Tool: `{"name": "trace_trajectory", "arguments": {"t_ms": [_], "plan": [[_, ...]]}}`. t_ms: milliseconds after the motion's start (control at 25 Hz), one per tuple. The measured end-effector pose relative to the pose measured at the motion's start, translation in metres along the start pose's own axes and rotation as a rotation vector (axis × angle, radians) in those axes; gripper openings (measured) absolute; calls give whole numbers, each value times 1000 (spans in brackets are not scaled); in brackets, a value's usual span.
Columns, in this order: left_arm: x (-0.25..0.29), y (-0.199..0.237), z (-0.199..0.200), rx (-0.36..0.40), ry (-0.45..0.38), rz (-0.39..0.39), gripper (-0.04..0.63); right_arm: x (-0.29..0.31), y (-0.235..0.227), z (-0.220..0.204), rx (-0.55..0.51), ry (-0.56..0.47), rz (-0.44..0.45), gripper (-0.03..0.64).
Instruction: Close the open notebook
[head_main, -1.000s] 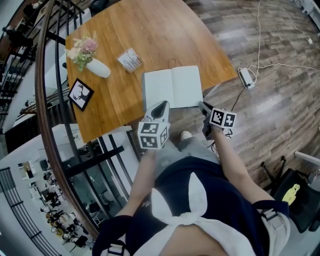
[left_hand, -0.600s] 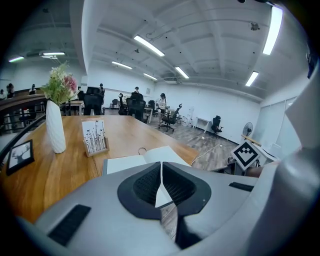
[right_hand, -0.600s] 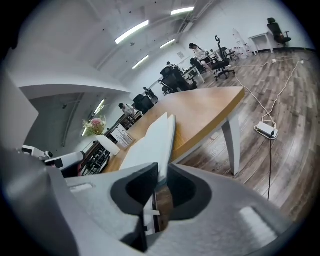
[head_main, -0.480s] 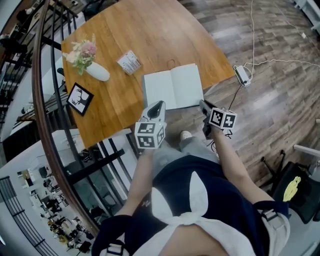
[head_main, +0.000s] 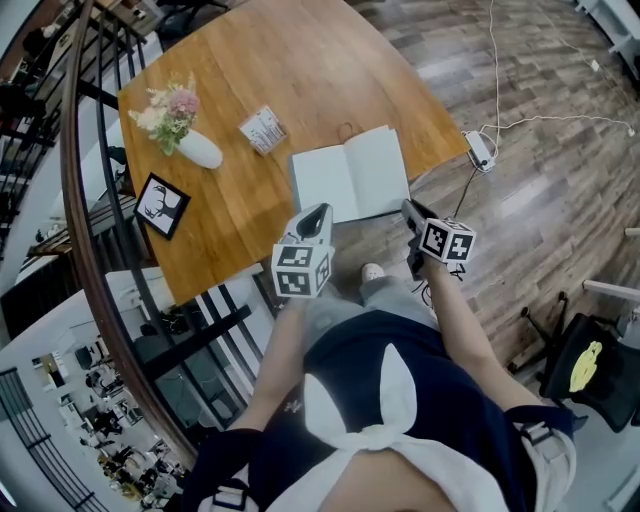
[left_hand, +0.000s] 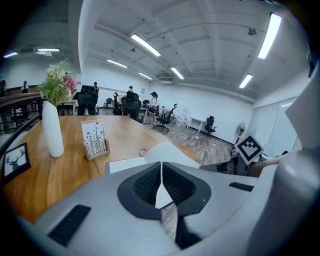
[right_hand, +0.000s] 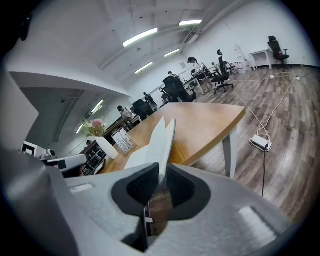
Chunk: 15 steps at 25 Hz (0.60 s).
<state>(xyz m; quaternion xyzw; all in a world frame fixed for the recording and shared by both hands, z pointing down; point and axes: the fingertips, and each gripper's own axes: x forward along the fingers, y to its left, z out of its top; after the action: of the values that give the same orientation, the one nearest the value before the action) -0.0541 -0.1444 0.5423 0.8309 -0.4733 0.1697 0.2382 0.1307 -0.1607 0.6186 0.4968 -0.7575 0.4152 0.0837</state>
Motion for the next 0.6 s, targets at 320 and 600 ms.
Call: {"name": "trace_trajectory", "arguments": {"t_ms": [320,600], "plan": [[-14,6,-1,16,1,-28,26,-6,15,0,-17,-26,-50,45],[-27,17,0,28,0,-37,26,-7,35,6,-26,-77,-65,40]]}}
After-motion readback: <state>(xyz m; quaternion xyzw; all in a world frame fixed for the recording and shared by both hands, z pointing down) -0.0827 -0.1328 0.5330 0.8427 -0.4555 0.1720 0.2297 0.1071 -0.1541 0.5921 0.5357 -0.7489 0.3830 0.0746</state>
